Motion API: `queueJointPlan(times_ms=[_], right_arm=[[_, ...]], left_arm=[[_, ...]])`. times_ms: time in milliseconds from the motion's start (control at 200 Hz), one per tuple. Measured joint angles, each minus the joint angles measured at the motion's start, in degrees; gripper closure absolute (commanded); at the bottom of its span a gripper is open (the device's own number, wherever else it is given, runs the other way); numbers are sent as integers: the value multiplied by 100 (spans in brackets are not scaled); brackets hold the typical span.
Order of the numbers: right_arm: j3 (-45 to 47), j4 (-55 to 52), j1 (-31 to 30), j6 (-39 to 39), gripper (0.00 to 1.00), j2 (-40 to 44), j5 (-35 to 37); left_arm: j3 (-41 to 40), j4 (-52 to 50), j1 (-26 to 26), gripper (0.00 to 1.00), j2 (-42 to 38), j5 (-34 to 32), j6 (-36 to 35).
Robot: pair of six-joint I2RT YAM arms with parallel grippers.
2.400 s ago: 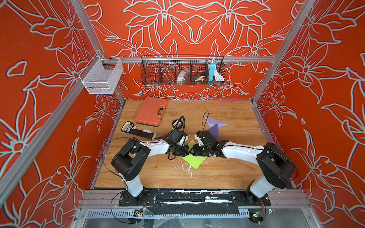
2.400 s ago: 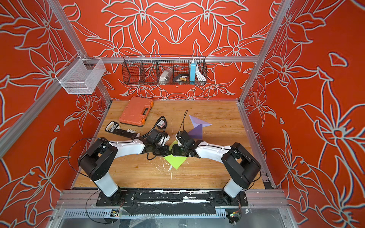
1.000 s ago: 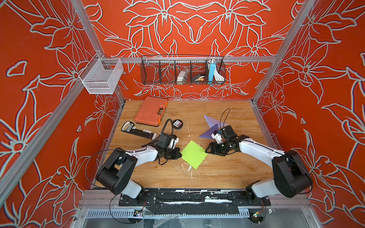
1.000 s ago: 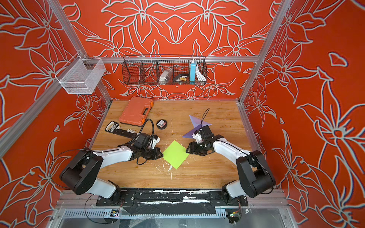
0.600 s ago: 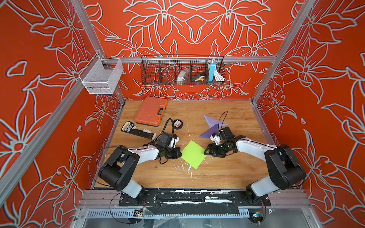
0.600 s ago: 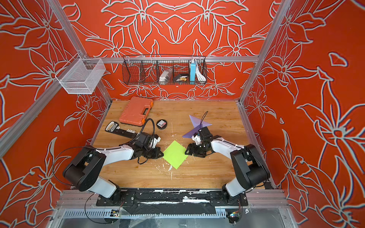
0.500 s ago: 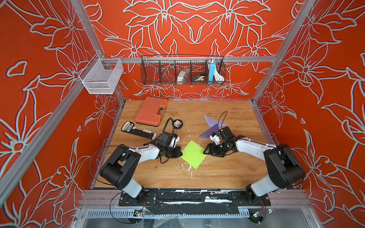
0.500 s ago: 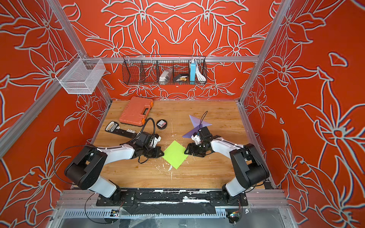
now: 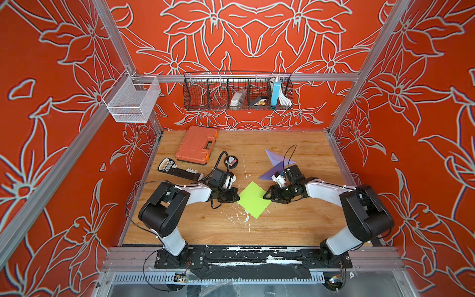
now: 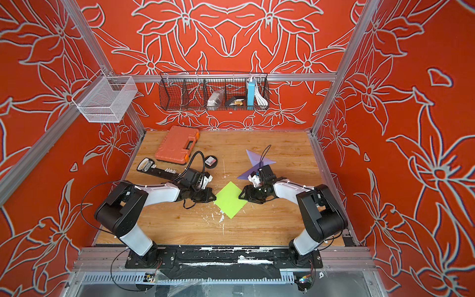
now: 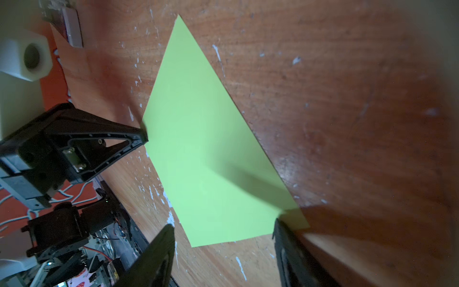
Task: Fold the square paper diagonally
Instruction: Fold the paper at the center of the board.
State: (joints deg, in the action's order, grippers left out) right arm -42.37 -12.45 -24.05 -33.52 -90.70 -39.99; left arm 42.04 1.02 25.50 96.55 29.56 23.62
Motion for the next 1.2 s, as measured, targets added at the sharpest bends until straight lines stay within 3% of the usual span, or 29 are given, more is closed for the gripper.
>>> queueJointPlan(times_ms=[475,666,1201], right_arm=[[118,1300,-413,-907,16,-219,-225],[-42,1574,-697,-1132,15,-413,-195],[-925,337,-1213,-1071,18,-479,793]], left_arm=[[98,7,-4,99,122,122,-2],[98,7,-4,99,122,122,-2],[98,4,-4,99,122,118,-4]])
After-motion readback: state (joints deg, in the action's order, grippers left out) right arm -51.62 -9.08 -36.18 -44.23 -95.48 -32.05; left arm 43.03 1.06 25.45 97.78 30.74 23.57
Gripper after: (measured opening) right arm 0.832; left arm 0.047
